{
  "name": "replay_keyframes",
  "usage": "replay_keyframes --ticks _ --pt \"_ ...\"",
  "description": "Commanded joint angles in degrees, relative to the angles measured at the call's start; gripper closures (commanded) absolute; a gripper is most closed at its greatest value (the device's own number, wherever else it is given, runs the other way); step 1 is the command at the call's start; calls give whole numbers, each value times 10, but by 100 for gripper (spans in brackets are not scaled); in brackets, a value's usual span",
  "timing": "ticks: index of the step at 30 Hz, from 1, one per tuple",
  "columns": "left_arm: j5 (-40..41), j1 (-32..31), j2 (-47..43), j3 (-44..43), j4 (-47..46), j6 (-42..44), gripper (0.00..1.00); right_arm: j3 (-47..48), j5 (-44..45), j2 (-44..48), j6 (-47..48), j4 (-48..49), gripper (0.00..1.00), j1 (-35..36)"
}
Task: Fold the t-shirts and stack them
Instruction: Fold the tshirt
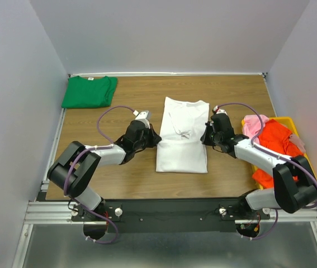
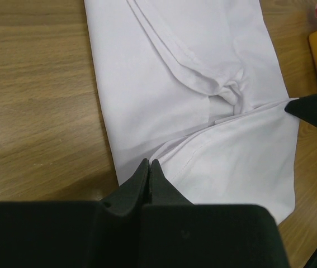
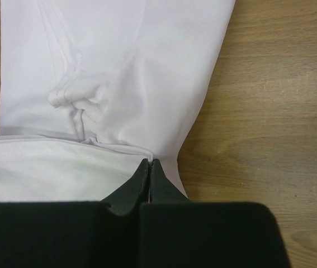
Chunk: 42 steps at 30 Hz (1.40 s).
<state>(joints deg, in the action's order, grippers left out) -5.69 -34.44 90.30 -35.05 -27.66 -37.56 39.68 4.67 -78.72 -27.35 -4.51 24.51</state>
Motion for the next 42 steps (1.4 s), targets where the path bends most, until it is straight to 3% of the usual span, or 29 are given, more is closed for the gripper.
replay_keyframes --ticks 1,8,12,15,26,29,42 --pt "-12 2 -9 -21 1 16 100 -6 10 8 12 -28 97 -3" --pt "-21 2 6 -34 6 24 100 -6 11 -27 7 -35 88 -3" --pt "-22 2 10 -33 6 24 100 -4 10 -37 7 -35 77 -3" --pt "-24 2 14 -33 5 23 100 -3 12 -40 6 -34 76 -3" --pt "-26 2 22 -32 2 23 100 -6 11 -32 10 -35 86 -3" --pt "-26 2 20 -29 3 22 100 -9 15 -24 11 -35 100 -3" --pt "-45 2 34 -54 -14 40 100 -15 78 41 15 -70 100 -3"
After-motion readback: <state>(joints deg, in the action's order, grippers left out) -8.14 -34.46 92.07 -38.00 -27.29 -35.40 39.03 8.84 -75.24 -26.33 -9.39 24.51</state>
